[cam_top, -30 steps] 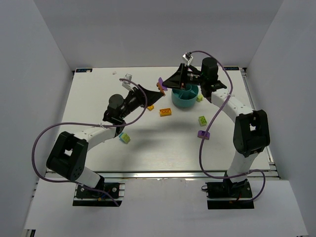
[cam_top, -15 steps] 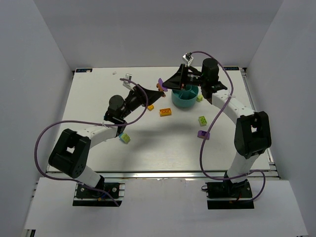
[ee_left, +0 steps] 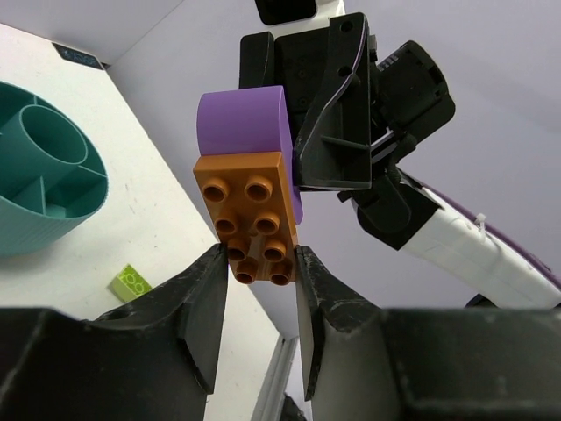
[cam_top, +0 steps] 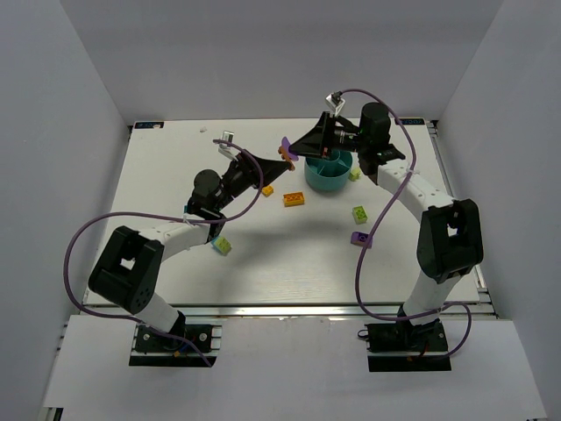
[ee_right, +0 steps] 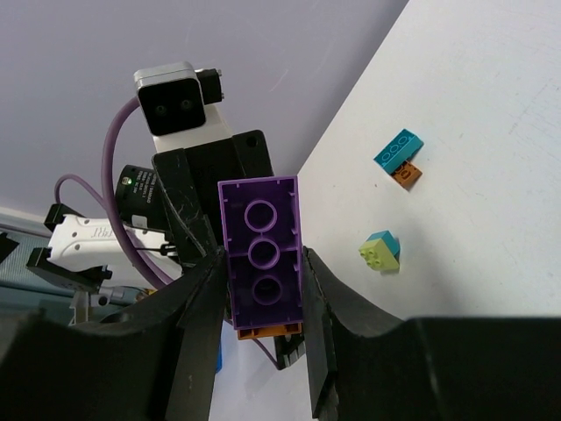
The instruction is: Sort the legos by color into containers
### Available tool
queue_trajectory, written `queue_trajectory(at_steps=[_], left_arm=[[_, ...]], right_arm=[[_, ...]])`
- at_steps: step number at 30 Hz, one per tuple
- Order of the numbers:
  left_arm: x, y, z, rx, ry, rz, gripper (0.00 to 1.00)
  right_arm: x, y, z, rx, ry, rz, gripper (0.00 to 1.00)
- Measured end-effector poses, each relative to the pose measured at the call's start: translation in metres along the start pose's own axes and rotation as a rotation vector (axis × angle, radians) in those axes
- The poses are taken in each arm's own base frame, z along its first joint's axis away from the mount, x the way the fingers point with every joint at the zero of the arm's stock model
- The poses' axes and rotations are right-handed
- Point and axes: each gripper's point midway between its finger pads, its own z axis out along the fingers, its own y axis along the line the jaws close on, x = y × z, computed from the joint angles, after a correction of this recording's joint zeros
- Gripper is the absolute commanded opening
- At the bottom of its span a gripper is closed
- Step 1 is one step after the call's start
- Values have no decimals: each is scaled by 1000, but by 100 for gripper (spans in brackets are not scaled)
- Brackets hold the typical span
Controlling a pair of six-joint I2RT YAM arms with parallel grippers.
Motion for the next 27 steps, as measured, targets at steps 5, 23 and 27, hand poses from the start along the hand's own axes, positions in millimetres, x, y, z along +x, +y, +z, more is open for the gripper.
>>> queue_trajectory(at_steps=[5,23,27], left_arm=[[-1,-1,1,14,-7,-7,37],[0,-8,2,48,-5,-23,50],[3,-4,2,39,1,-39,37]], right_arm=[[-2,2,-1,-2,-6,-9,0],[3,4,1,-11,9,-4,0],[3,6,1,-16,14,-4,0]])
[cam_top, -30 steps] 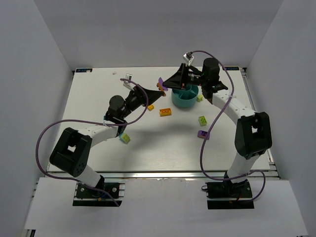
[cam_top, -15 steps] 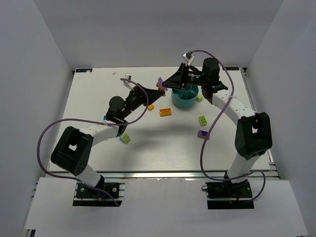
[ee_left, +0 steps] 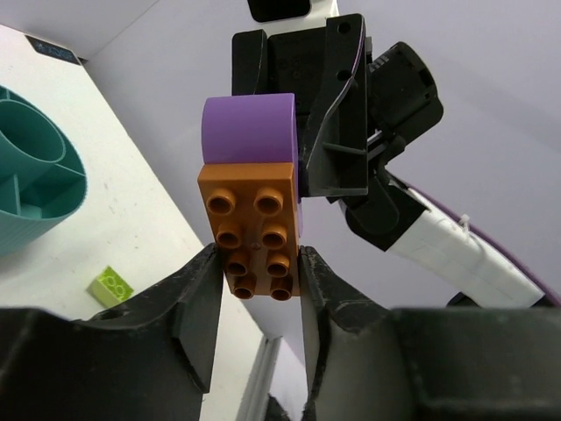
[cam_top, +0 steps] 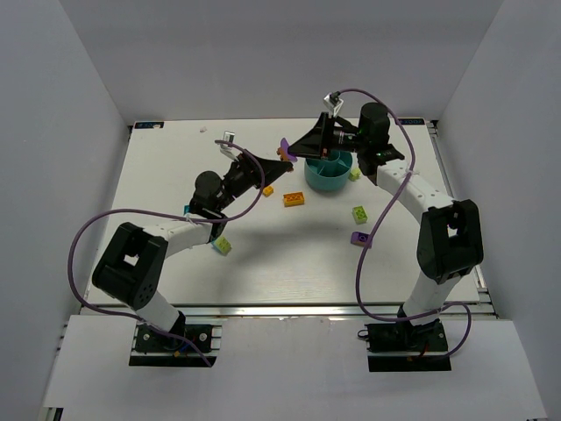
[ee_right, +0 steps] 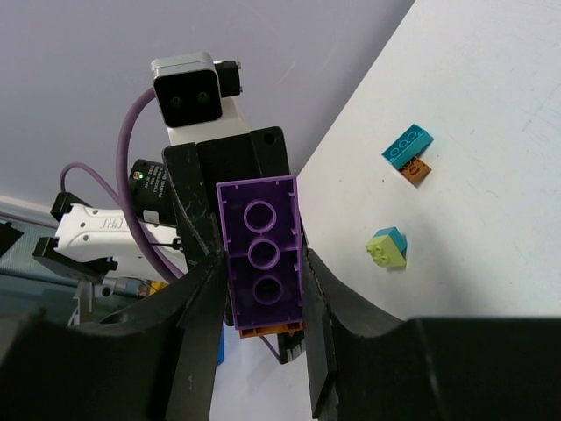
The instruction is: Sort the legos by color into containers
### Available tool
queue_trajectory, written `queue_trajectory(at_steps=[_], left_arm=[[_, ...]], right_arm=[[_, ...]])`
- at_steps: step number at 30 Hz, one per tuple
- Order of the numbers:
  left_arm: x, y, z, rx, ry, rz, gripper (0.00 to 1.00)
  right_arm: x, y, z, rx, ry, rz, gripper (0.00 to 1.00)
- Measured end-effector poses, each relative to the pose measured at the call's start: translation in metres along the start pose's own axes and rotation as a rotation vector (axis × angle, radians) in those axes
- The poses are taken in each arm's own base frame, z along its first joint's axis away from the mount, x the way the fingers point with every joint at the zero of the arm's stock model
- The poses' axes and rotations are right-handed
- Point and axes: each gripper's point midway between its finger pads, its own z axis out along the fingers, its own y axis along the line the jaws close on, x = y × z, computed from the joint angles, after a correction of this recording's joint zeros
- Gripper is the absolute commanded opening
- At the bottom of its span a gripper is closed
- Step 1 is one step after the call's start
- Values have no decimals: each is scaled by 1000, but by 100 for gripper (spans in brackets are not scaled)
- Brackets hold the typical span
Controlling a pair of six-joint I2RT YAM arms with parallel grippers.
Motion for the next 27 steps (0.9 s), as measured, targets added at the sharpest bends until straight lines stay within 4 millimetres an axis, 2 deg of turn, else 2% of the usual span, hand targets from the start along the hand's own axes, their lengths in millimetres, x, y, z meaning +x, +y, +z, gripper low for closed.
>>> queue_trajectory(at_steps=[1,3,4,5,14,20,27], left_arm=[[0,0,0,1,0,-3,34],[-1,-1,0,4,-1,-4,20],[-1,-2,0,6,-2,-2,20],[-1,-2,0,7,-2,-3,14],[-2,0,-4,0,-3,5,11],[-15,1,-16,-20,-28,31,11],[-29,7,-28,-84,-40,82,11]], right_arm=[[0,0,0,-2,1,-3,0],[0,1,0,-7,0,-11,0],[-1,2,0,-8,0,-13,0],[0,2,0,-10,1,-14,0],[-7,-2,-11,-9,-5,-42,0],[-34,-25,-42,55,-87,-91,0],[-44,-61,-59,209,-95,-218,0]])
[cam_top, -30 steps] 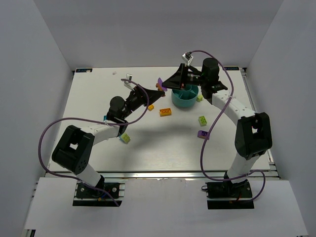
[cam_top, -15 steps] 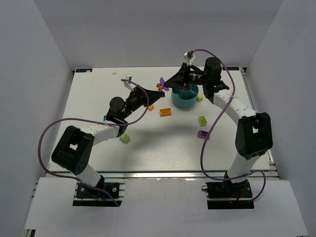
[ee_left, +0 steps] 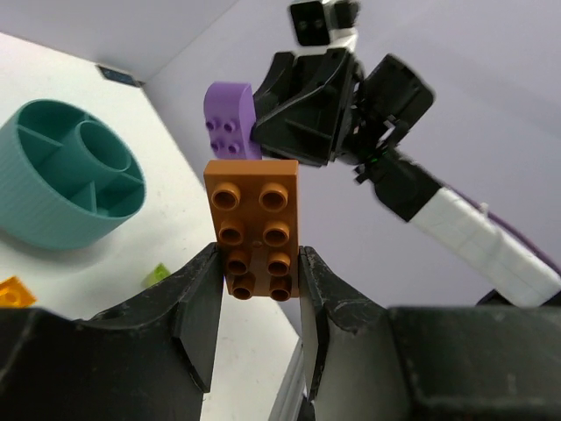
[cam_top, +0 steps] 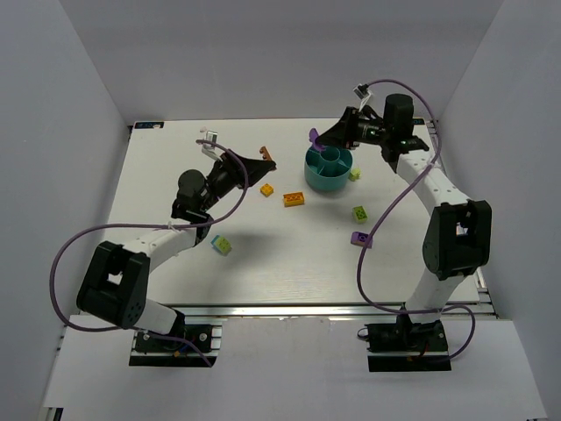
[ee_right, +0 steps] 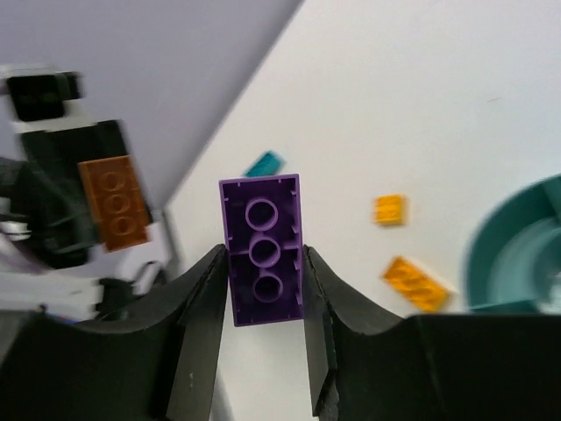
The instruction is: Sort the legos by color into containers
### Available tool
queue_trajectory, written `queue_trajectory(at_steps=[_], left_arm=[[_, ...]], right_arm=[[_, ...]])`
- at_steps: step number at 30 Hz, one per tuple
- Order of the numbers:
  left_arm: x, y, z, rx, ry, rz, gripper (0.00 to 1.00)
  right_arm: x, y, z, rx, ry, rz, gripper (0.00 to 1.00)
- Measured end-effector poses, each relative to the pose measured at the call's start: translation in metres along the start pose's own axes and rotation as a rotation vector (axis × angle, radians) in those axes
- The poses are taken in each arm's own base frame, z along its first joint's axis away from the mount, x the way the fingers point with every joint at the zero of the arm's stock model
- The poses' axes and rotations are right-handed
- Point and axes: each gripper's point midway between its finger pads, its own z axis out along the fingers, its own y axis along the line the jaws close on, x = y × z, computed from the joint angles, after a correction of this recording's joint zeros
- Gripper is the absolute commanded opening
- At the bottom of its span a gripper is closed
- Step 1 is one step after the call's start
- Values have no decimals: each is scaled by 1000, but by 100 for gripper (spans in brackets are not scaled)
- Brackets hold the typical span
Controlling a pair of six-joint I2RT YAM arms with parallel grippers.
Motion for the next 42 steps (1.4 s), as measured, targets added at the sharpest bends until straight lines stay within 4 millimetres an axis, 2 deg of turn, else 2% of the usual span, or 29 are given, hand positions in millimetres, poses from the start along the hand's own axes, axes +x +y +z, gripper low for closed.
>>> queue_trajectory(at_steps=[5,9,12,16,19,27,34,42], left_arm=[[1,3,-10,-70,31,51,12],[0,-2,-19,-102,46,97,12],[-1,-4,-24,-120,51,117,12],[-2,-4,-28,-143,48,132,12],[-2,-4,-30,-150,45,136,12],[0,3,-32,-179,50,125,13],[0,3,-32,-184,49,124,13],[0,5,-31,-187,51,121,13]], right_arm=[[-22,-43,-18,195,-19,-186,0],[-33,-100,-44,391,-11,-287,0],[-28,-143,-61,535,25,-313,0],[-8,-178,-67,632,98,-303,0],[3,-188,-68,655,129,-271,0],[10,-199,-56,643,118,-181,1],[14,-207,-48,622,113,-132,13],[20,-207,-43,595,114,-91,35]])
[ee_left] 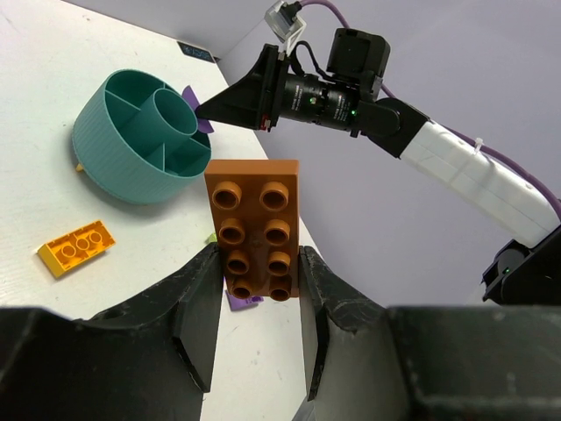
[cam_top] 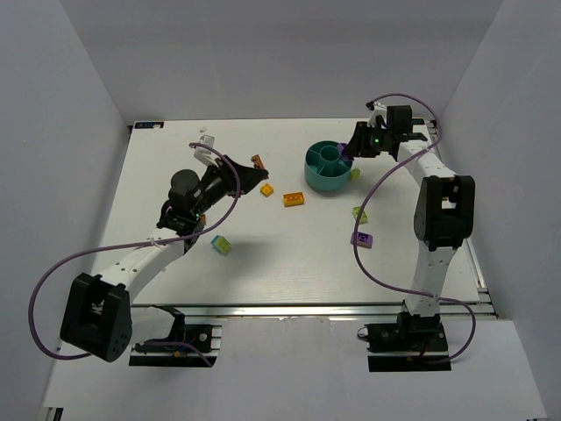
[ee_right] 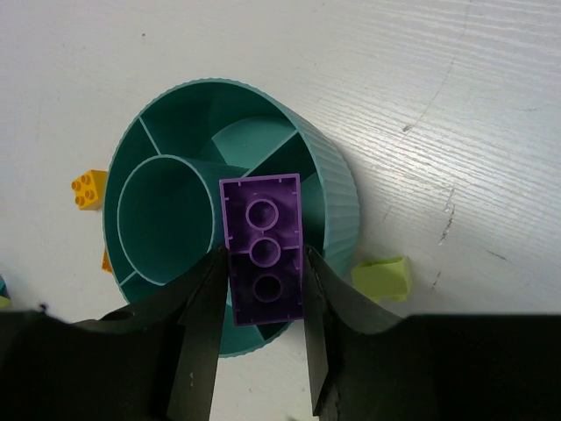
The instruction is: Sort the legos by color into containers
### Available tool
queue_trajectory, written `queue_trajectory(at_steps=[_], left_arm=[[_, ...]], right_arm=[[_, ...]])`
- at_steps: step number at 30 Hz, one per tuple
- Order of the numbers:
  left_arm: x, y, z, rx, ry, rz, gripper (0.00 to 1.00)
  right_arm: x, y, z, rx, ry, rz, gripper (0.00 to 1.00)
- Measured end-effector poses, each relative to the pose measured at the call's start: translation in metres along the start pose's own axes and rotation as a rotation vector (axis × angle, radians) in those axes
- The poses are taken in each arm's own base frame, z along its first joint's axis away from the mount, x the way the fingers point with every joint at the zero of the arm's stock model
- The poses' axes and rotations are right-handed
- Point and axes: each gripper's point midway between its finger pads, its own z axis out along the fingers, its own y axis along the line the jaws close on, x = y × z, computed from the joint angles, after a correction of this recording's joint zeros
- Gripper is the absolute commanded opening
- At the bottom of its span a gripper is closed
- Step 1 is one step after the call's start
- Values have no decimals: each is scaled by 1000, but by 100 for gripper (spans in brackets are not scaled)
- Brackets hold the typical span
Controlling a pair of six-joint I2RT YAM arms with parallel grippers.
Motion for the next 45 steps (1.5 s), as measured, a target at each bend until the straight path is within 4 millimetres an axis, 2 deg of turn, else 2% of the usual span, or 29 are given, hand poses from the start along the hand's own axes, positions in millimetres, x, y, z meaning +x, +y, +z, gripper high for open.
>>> queue_trajectory(at_steps=[11,22,25,27,29,32,36,40,45], left_arm=[[7,13,10,-24,28,-23,14],[6,12,22,-7,48,-28,13],[8,15,37,-15,74,-36,13],[11,18,51,-24,101,-45,13],[16,22,68,-35,133,-56,13],[25,32,95,-55,180,-73,14],[43,48,135,-87,249,-101,16],[67,67,164,-117,305,-132,18],[96,87,180,-158,360,-175,23]], right_arm=[[-2,3,2,-18,-8,5,60],[-14,8,-1,-40,-34,-31,59],[-19,15,-7,-75,-44,-100,55],[-26,24,-15,-115,-64,-181,31],[-38,35,-28,-156,-98,-267,0],[-58,53,-55,-200,-163,-366,0],[-73,68,-82,-233,-229,-440,0],[-64,71,-92,-256,-236,-437,0],[-45,65,-87,-274,-205,-388,0]])
